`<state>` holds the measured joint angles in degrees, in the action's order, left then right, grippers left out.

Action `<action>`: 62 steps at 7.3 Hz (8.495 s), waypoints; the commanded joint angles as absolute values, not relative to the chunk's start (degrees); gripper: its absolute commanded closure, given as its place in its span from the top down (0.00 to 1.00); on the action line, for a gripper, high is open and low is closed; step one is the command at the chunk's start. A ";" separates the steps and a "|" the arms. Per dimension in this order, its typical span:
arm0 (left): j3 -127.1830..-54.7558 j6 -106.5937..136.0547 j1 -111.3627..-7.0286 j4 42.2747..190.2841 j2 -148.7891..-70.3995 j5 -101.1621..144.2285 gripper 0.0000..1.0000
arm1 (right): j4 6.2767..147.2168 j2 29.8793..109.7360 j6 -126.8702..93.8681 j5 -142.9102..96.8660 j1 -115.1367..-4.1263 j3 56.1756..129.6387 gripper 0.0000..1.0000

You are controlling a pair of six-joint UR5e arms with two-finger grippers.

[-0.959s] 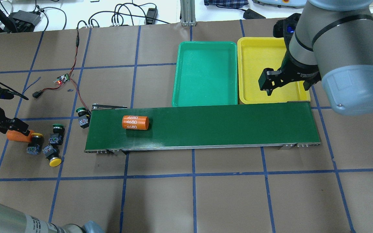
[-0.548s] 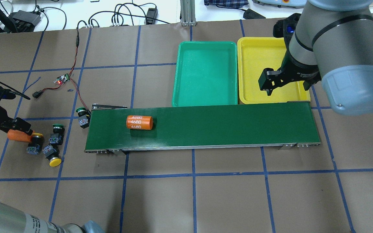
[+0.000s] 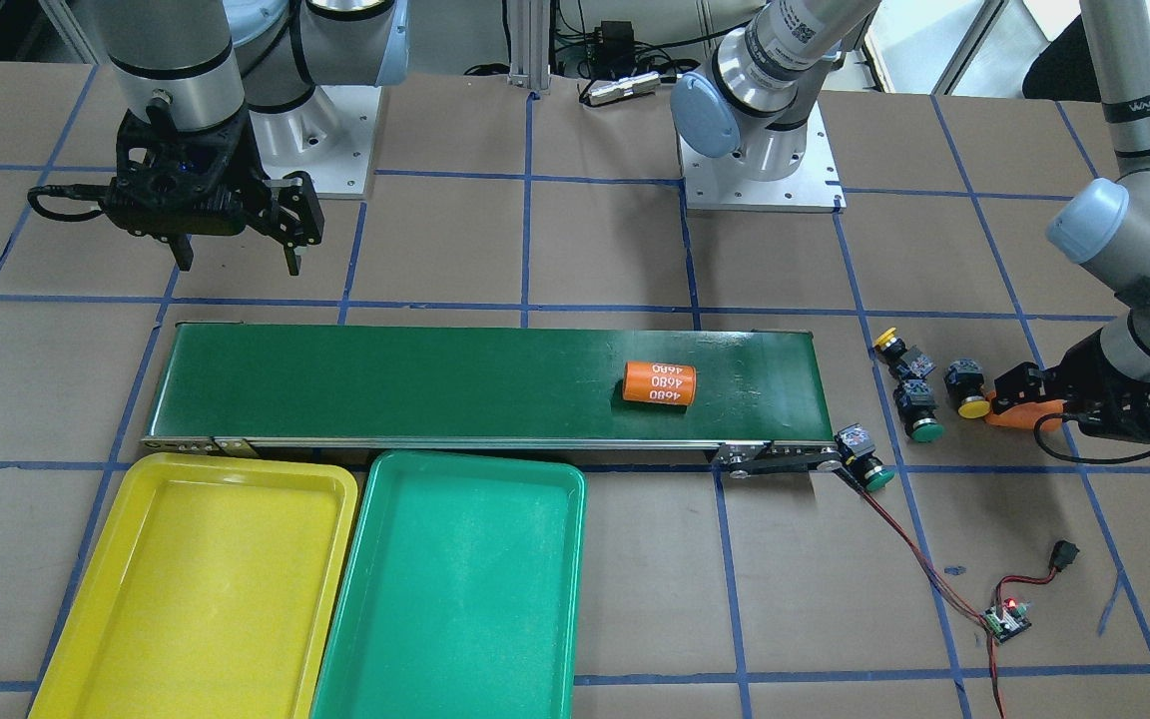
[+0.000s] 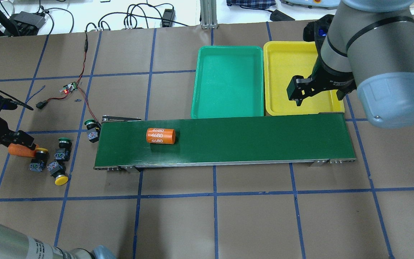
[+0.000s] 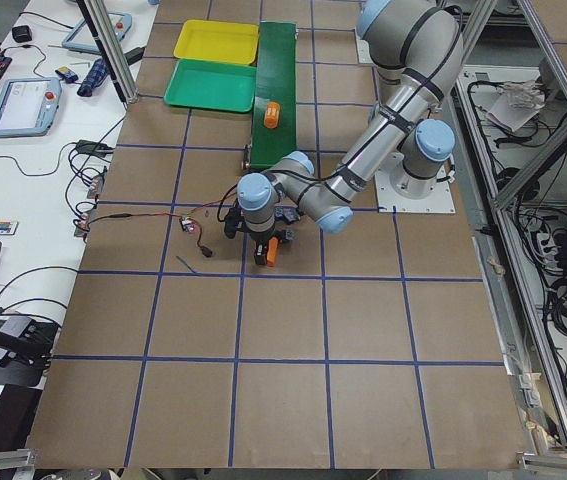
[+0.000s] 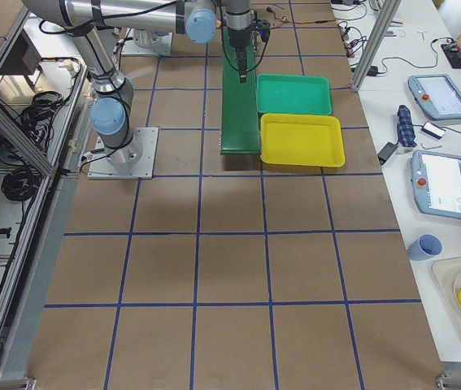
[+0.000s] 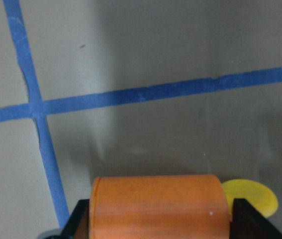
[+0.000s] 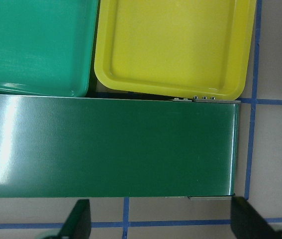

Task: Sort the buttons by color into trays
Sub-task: 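Lower the left gripper and grasp the second orange cell, then carry the second orange cell with the left gripper onto the belt, then release the cell on the belt and raise the left gripper, then move the left gripper down onto the yellow-capped push button, then lift the yellow-capped button and carry it onto the belt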

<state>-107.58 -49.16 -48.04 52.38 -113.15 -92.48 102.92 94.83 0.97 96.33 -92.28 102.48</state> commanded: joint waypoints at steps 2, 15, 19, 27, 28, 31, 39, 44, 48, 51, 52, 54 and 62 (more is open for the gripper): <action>-106.44 -48.52 -49.04 55.35 -108.57 -92.55 0.00 | 103.09 94.75 0.97 96.33 -92.29 102.57 1.00; -109.40 -8.62 -77.78 72.43 -101.25 -82.27 0.07 | 103.18 94.83 1.05 96.33 -92.29 102.66 1.00; -105.93 -6.68 -77.78 73.38 -97.91 -86.89 1.00 | 103.18 94.75 1.40 96.59 -91.85 102.83 1.00; -103.18 -5.80 -78.40 82.35 -95.19 -87.01 1.00 | 103.27 94.75 1.85 96.33 -92.11 102.83 1.00; -102.92 -5.80 -78.40 82.44 -95.01 -87.19 1.00 | 103.27 94.75 1.85 96.33 -92.20 102.83 1.00; -102.66 -6.06 -78.84 88.91 -94.93 -87.36 1.00 | 103.27 94.75 1.85 96.33 -92.20 102.83 1.00; -100.55 -17.16 -55.53 88.26 -93.58 -87.89 1.00 | 103.27 95.10 1.76 96.15 -92.29 102.75 1.00; -111.78 -31.88 -53.70 60.41 -101.42 -92.81 1.00 | 103.27 95.01 1.76 96.24 -92.29 102.83 1.00; -111.80 -34.19 -52.82 55.83 -107.65 -94.39 1.00 | 103.27 95.01 1.76 96.24 -92.29 102.92 1.00; -112.23 -34.28 -50.99 54.50 -111.17 -95.80 1.00 | 103.27 95.01 1.76 96.24 -92.29 102.92 1.00; -112.15 -34.10 -50.89 54.06 -111.96 -95.89 0.99 | 103.27 95.01 1.76 96.24 -92.29 102.92 1.00; -112.06 -34.28 -50.98 54.75 -111.80 -95.89 0.08 | 103.27 95.01 1.76 96.24 -92.29 102.92 1.00; -95.44 -28.09 -64.92 81.39 -102.22 -93.62 0.00 | 103.27 94.92 1.76 96.24 -92.29 102.83 1.00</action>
<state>-96.21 -32.15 -61.19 79.68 -102.95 -95.08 103.27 94.98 1.76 96.20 -92.29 102.83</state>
